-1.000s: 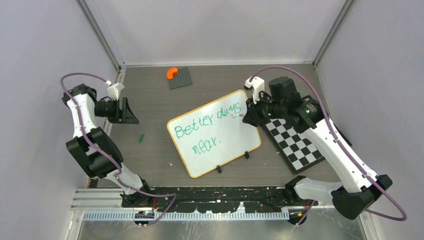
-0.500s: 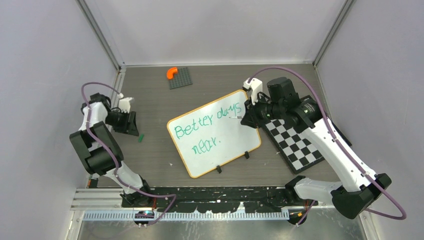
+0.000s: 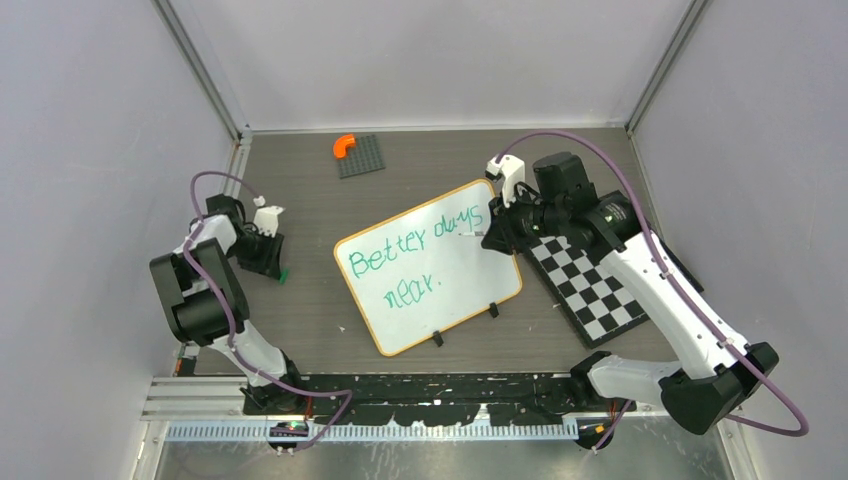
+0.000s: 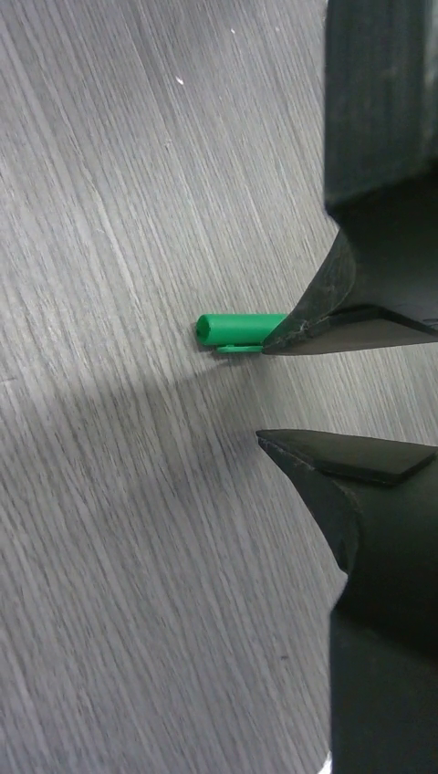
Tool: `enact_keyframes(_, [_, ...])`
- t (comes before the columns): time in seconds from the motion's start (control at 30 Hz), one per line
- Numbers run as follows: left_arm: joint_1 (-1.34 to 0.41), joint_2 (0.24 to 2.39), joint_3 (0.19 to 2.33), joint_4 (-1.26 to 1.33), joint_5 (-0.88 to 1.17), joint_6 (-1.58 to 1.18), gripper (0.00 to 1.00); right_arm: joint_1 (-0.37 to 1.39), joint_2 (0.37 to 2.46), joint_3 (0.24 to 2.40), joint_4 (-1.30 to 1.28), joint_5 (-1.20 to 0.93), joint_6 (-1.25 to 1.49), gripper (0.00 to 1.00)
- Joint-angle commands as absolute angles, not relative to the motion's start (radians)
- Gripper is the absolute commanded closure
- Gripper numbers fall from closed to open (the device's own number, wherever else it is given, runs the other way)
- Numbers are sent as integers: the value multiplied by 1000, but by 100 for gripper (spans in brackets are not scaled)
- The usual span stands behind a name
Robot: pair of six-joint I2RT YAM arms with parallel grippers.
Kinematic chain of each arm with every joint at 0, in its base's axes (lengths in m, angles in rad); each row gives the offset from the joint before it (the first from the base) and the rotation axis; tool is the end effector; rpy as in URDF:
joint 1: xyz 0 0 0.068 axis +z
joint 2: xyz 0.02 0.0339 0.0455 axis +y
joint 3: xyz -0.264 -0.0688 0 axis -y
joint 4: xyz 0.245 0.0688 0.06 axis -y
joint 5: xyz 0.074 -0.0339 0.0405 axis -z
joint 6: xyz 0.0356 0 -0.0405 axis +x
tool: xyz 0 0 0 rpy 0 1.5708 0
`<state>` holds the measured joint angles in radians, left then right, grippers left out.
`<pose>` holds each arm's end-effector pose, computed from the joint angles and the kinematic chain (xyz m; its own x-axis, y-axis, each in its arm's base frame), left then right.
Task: Write a sentence on the whiteboard
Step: Close the whiteboard marker at the center of the board.
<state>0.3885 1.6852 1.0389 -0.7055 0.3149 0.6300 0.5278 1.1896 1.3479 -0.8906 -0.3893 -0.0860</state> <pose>0.2867 0.1054 0.1709 -0.9055 0.2347 -0.3537 0.2915 0.9495 -0.1163 0.1952 0.1294 0.3849 -0.5145 -0.3919 -0.7627 -0.7568 0.6258 0.1889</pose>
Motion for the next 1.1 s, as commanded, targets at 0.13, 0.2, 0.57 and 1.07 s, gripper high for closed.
enact_keyframes(0.13, [382,1697,1027,-673,339,624,64,519,1194,1356,-857,-411,-72,100])
enact_keyframes(0.2, [381,1692,1041,-683,347,616,65,518,1195,1356,-858,-411,-72,100])
enact_keyframes(0.57, [364,1538,1017,-751,392,542,61,518,1196,1355,-857,-409,-72,100])
enact_keyframes(1.07, [298,1566,862,-570,239,538,60,517,1196,1354,-860,-413,-72,100])
